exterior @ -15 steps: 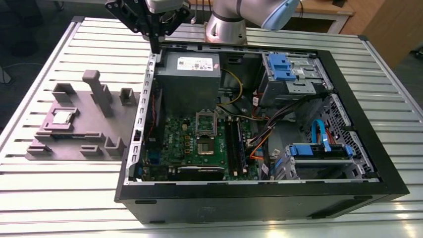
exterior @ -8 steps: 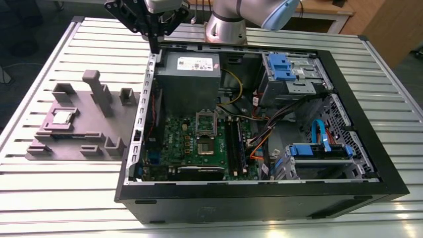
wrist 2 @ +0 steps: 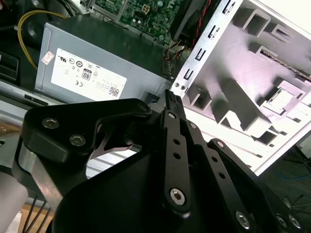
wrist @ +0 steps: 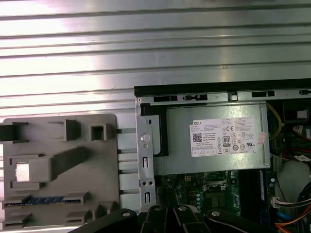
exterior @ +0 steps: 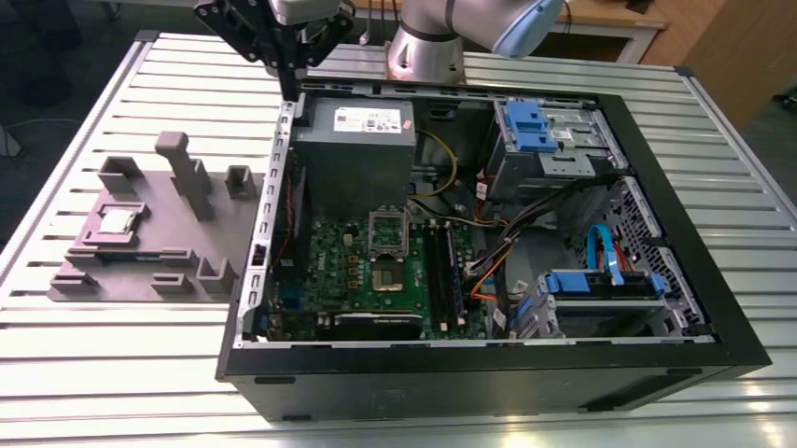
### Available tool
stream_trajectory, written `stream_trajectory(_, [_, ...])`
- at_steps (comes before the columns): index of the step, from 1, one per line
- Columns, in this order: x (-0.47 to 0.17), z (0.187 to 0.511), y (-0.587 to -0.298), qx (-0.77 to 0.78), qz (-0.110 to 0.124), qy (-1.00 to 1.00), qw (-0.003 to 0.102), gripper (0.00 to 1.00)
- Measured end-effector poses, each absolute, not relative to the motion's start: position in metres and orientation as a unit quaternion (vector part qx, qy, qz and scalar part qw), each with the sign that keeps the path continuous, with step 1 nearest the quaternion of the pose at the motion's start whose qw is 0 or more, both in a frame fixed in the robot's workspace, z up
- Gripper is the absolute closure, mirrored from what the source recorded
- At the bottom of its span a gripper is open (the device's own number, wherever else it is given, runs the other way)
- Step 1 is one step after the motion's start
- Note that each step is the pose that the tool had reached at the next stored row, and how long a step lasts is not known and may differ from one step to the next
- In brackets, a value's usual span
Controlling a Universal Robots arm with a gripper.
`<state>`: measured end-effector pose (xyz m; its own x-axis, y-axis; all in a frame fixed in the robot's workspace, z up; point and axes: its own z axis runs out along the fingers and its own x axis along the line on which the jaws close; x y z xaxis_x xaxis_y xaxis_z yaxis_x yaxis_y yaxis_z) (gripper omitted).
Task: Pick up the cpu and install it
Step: 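Reach for the cpu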
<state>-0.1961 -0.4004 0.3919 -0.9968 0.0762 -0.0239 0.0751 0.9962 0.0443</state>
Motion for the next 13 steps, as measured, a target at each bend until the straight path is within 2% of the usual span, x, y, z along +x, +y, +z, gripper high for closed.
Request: stream_trajectory(13, [-0.199, 0.3918, -0.4004, 0.038, 0.022, 0.999, 0.013, 0.9])
